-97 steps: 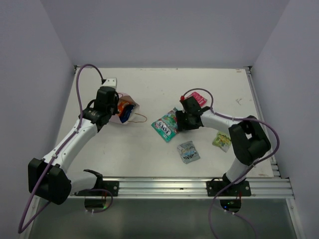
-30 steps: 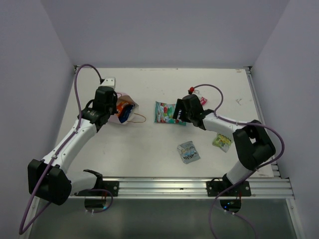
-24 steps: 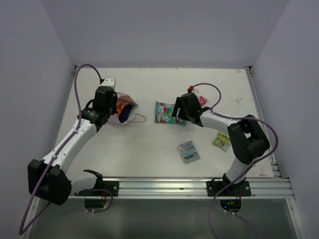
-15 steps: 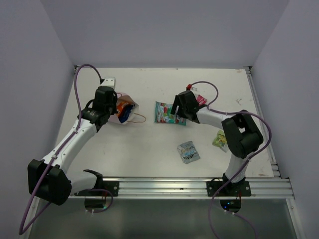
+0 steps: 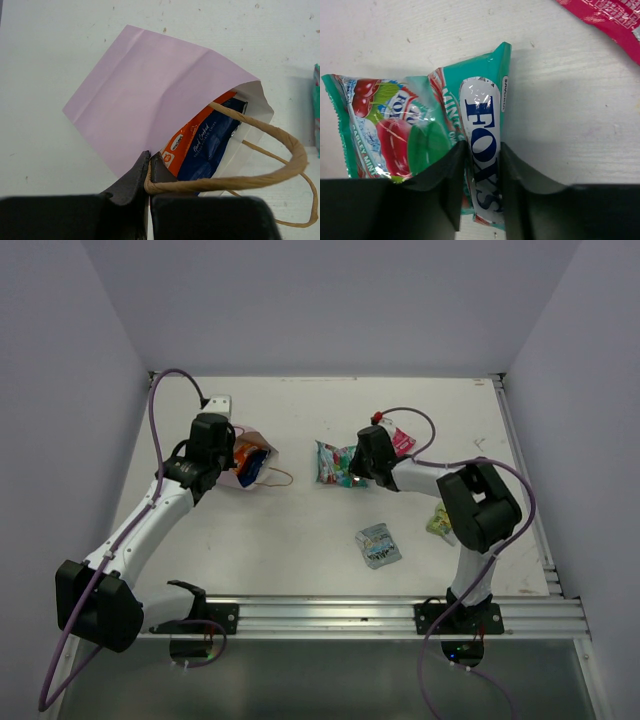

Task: Place the snacks into the paper bag
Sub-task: Pick up the snack from the center of the board, then place the snack in the paper bag.

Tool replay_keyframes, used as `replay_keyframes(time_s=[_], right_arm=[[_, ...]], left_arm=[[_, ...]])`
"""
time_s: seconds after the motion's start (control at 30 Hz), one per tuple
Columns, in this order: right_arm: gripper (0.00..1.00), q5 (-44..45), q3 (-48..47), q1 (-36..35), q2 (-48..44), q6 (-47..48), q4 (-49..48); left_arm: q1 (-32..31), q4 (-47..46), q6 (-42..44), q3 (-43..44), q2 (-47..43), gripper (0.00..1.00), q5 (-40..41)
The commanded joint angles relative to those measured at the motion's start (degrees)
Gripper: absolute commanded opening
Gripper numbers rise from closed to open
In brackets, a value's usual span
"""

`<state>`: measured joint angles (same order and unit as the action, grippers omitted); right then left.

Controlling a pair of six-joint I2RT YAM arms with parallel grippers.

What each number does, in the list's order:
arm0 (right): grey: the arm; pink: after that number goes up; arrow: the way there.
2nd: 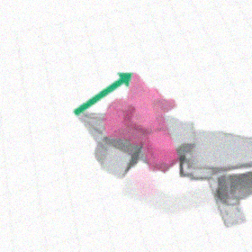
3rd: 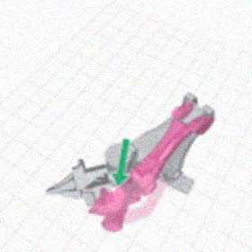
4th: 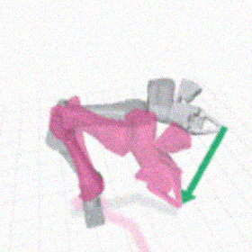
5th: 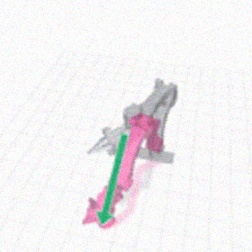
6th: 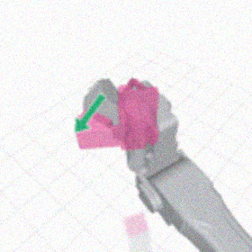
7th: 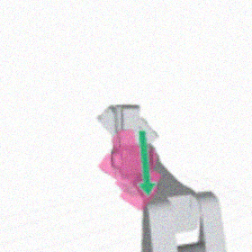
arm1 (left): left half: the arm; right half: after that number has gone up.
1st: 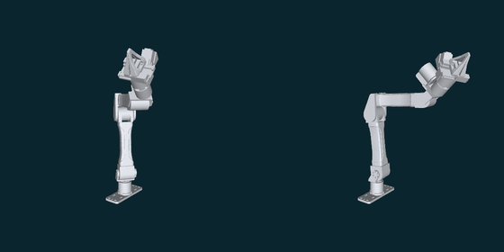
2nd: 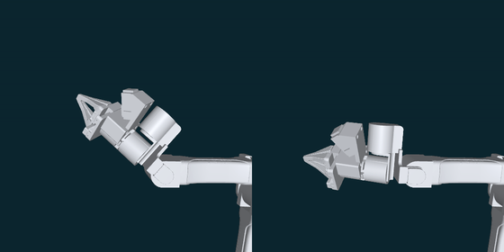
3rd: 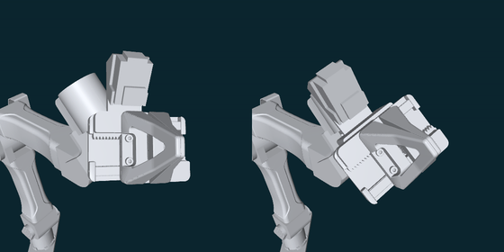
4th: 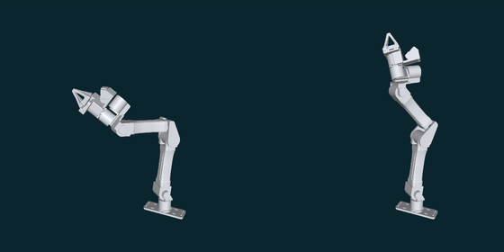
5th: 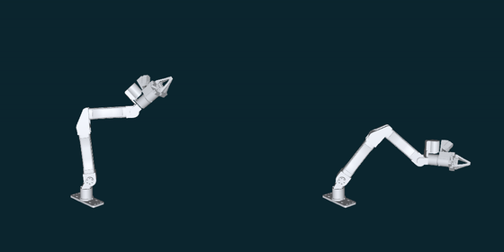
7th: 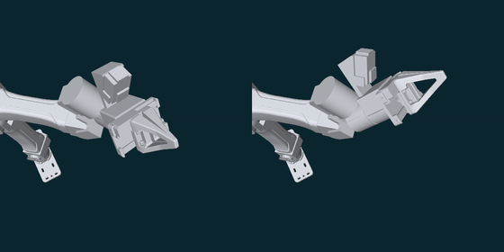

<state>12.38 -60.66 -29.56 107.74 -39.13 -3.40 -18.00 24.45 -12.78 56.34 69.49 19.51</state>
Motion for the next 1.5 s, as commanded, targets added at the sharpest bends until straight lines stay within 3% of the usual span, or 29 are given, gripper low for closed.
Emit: replay_keyframes(time_s=[0.0, 0.17, 0.47, 0.97, 1.13, 1.3, 1.47], right_arm=[[0.25, -3.32, 3.88, 0.29, 0.89, 1.17, -1.07], [0.0, -7.89, 6.25, 0.38, -4.28, 0.91, -2.66], [0.0, -17.21, 7.84, 0.38, -15.45, -4.28, -3.28], [0.0, -22.4, 1.96, -0.23, -31.54, -7.89, 2.69], [0.0, -20.13, -3.48, -2.43, -32.95, -7.71, 7.61], [0.0, -13.8, -10.95, -8.31, -30.41, -7.18, 15.26], [0.0, -13.96, -15.18, -11.04, -26.36, -8.59, 17.9]], left_arm=[[0.77, -2.3, 0.29, -0.53, -1.55, 0.0, -0.26], [0.77, -2.21, 0.29, -0.61, -1.64, 0.0, -0.35], [0.77, -1.33, 0.21, 0.88, -1.47, 0.0, -0.7], [0.77, 2.09, -3.31, 3.87, 0.11, 0.0, -1.23], [0.6, 2.71, -4.63, 4.4, 0.99, 0.0, -2.8], [0.42, 3.41, -5.42, 5.45, 1.34, 0.0, -3.16], [-0.02, 4.2, -5.95, 5.98, 1.52, 0.0, -3.07]])
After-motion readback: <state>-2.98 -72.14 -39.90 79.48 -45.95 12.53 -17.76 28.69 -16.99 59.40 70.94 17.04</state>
